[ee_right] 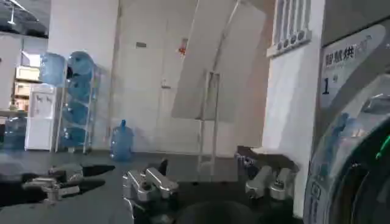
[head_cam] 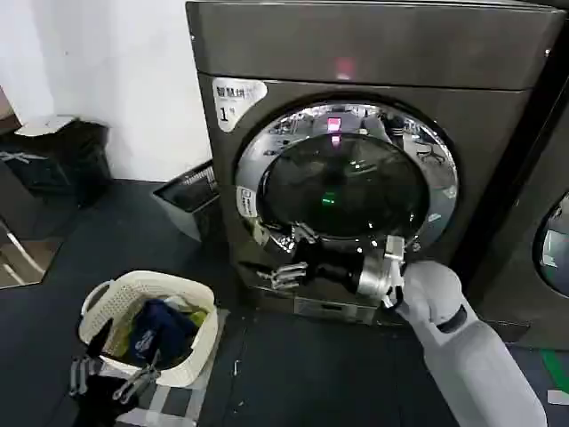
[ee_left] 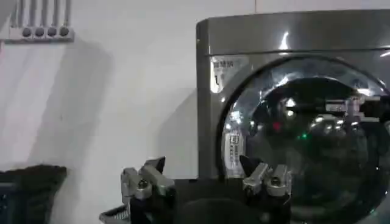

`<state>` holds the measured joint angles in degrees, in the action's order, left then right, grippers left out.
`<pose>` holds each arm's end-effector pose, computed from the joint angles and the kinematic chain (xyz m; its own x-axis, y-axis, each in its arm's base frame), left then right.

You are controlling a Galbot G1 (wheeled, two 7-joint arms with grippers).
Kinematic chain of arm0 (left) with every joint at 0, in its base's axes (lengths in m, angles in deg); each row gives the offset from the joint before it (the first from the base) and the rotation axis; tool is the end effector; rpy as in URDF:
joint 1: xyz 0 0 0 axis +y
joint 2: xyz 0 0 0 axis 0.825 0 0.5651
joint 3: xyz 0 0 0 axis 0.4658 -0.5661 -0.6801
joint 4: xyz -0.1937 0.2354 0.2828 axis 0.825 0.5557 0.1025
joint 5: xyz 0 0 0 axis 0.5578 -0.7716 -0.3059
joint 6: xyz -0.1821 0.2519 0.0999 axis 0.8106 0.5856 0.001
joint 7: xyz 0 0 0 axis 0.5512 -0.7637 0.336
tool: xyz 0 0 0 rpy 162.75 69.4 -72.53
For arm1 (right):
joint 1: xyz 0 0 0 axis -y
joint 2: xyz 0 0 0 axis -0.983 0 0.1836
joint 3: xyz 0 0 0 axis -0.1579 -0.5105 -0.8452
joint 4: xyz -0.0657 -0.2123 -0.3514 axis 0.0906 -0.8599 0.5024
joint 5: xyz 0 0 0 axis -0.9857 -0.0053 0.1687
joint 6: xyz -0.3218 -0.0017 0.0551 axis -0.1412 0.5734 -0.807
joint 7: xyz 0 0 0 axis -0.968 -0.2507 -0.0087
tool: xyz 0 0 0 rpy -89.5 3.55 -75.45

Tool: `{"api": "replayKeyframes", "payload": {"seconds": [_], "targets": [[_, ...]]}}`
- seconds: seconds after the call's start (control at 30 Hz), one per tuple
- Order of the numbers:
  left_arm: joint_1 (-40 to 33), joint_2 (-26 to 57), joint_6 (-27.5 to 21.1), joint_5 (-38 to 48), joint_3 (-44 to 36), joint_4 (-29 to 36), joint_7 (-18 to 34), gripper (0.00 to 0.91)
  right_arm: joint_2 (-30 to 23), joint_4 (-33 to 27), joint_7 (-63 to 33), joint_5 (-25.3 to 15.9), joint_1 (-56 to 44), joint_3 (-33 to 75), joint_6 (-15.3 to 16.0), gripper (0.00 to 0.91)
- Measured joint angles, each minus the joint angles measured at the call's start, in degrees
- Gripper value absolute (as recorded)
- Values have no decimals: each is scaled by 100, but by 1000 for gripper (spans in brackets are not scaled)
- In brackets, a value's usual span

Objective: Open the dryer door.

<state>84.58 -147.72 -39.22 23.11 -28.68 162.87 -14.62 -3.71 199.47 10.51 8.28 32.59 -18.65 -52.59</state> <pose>-0.0028 0.0646 -0.2732 -0.9697 0.1074 -0.2196 0.1076 0.9941 0.0110 0.3865 -0.0508 -0.1816 -0.3250 -0.9421 -0.0828 -0.9286 0.3345 -0.1607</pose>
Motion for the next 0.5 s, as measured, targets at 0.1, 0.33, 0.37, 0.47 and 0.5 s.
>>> {"api": "replayKeyframes", "payload": {"seconds": [0.1,0.33,0.37,0.47,0.5], "targets": [[0,0,-103,64,-49,38,142,907,28,-219,90,-493,-1,30,-338,907],[18,0,-466,106,-66,75,83,907,-69,-1082,49,-829,119,48,-759,907],[18,0,-490,88,-66,77,69,907,-101,-1208,18,-873,153,19,-824,907],[14,0,-509,14,-62,81,8,907,-175,-1514,-66,-964,249,-61,-968,907],[14,0,-525,-10,-59,80,-2,907,-198,-1596,-89,-972,287,-86,-995,907]]}}
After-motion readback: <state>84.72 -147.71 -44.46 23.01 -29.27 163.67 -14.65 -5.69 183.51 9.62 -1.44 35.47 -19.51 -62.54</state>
